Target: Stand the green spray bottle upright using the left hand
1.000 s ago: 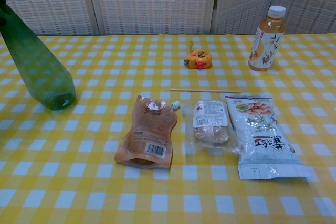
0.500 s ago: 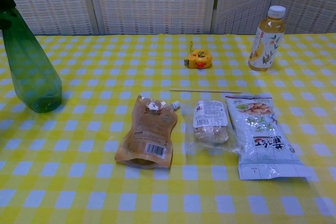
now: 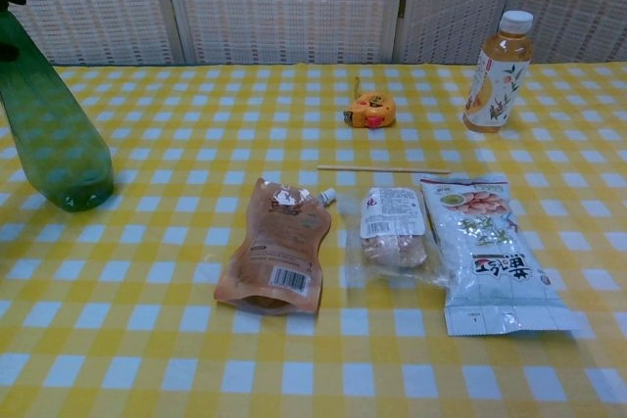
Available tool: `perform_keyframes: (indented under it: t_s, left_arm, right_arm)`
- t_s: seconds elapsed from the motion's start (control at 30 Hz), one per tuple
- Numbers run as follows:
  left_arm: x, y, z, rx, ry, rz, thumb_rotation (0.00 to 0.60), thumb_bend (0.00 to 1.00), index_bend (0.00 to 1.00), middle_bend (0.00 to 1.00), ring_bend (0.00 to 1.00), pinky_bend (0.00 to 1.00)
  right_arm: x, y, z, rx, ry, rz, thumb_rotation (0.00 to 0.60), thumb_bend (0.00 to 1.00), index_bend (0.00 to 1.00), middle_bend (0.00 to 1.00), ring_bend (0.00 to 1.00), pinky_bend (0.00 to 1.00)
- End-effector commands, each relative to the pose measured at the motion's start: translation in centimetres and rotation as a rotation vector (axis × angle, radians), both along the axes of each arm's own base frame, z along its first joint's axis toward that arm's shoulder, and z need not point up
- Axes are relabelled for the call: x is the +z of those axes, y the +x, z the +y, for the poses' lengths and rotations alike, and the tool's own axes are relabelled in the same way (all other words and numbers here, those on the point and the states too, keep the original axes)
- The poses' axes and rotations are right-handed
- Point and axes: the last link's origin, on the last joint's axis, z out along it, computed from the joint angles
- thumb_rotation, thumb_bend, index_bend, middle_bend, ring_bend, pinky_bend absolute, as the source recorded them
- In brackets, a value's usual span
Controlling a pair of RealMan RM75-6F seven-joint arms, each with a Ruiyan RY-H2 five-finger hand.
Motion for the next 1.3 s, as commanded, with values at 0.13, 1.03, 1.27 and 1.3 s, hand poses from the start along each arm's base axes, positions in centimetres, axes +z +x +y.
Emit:
perform_keyframes:
  t_s: [0.13,1.03,1.27,1.3]
  left_arm:
    - [0.5,-0.5,-0.6,-0.003,0.016,0.03,0.6,0.15,0.18,1.0,1.0,1.0]
    - [-0.4,-11.1,-12.5,-0.069,0.027,0.682,0.6,0.14,0.28,0.16,0.03,0.01]
    - [-2.2,-11.7,-13.4,-0.115,-0.081,0.693,0.6,0.14,0.11,0.09,0.0,0.0]
    - [-2.3,-11.5,-13.5,-0.127,-0.074,0.701,0.6,0.14,0.11,0.09,0.0,0.0]
  right_arm:
    - [0.1,0.1,0.1,0.004,-0.001,-0.002,0.6,0.24,0.0,0.0,0.0,0.0]
    - [-0.9,0.7,0.0,0.026,0.033,0.009,0.6,0.24,0.0,0.0,0.0,0.0]
    - [-1.0,0.9,0.0,0.037,0.03,0.013,0.6,0.24,0.0,0.0,0.0,0.0]
    - [-1.0,0.9,0.0,0.037,0.032,0.014,0.6,0.24,0.0,0.0,0.0,0.0]
